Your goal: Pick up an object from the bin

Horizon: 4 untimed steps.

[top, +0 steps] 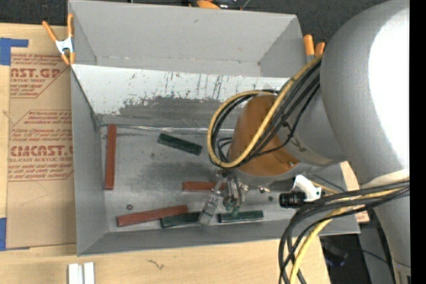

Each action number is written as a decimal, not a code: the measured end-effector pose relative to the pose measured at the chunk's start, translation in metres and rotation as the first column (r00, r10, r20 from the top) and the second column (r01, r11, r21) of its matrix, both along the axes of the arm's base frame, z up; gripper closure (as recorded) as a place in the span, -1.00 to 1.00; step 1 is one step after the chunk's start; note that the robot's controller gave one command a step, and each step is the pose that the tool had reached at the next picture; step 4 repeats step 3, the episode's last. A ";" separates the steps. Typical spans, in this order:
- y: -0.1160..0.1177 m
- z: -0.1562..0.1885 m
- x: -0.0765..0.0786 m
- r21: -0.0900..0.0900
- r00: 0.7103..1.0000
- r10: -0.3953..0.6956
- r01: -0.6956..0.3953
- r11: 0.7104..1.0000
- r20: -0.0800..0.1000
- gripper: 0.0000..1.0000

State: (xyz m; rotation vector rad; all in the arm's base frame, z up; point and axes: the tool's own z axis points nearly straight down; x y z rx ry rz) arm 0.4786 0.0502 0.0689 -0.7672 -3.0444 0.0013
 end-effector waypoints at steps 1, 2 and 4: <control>0.001 0.001 0.000 0.001 1.000 0.001 -0.001 1.000 0.000 1.00; 0.001 0.085 0.002 0.001 1.000 0.002 -0.002 1.000 0.009 1.00; 0.002 0.121 0.002 0.001 1.000 0.002 -0.002 1.000 0.005 1.00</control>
Offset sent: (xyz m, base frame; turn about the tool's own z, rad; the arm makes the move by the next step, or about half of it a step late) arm 0.0000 0.0000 0.0000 0.0000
